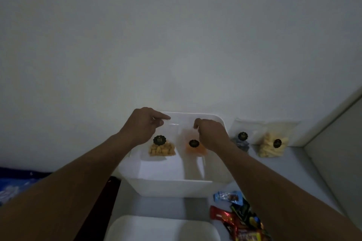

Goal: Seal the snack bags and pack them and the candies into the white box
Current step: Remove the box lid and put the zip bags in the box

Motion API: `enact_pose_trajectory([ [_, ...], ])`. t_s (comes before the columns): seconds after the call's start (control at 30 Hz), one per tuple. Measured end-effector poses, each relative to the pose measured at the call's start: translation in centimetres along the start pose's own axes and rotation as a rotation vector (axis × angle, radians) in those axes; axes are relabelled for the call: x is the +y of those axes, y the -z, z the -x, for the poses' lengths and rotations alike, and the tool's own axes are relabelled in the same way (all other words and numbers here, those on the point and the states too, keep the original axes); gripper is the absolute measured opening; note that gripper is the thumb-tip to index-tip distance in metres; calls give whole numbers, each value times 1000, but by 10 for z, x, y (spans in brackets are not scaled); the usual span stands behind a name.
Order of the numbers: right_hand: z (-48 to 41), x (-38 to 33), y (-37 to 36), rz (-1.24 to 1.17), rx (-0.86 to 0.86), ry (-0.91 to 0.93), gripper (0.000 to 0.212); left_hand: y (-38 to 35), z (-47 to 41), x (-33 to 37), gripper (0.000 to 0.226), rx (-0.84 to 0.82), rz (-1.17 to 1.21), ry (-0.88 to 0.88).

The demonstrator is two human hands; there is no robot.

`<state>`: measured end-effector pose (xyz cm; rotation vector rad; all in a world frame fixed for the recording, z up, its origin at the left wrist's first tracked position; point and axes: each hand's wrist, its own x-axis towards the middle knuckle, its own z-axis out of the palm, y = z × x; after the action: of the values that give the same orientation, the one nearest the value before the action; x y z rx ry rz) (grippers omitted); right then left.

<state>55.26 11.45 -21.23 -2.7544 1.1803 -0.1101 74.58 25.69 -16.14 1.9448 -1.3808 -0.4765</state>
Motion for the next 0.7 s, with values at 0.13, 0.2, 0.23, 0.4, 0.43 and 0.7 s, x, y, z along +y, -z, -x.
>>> enact_pose_trajectory([
  [0.13, -4, 7, -5, 258, 47, 101, 42, -7, -4, -7, 23, -3, 13, 6],
  [0.2, -6, 10, -4, 326, 74, 128, 41, -10, -6, -7, 23, -3, 33, 15],
  [0.23, -7, 12, -4, 342, 84, 136, 40, -12, -7, -6, 23, -5, 34, 17],
  [0.4, -9, 15, -2, 286, 160, 128, 40, -29, -10, -5, 24, -29, 35, 18],
  [0.43, -8, 17, -1, 259, 182, 120, 39, -33, -11, -4, 24, -37, 35, 17],
  [0.7, 24, 47, 2, 1, 146, -122, 47, -72, -22, 14, 23, -138, 87, 5],
])
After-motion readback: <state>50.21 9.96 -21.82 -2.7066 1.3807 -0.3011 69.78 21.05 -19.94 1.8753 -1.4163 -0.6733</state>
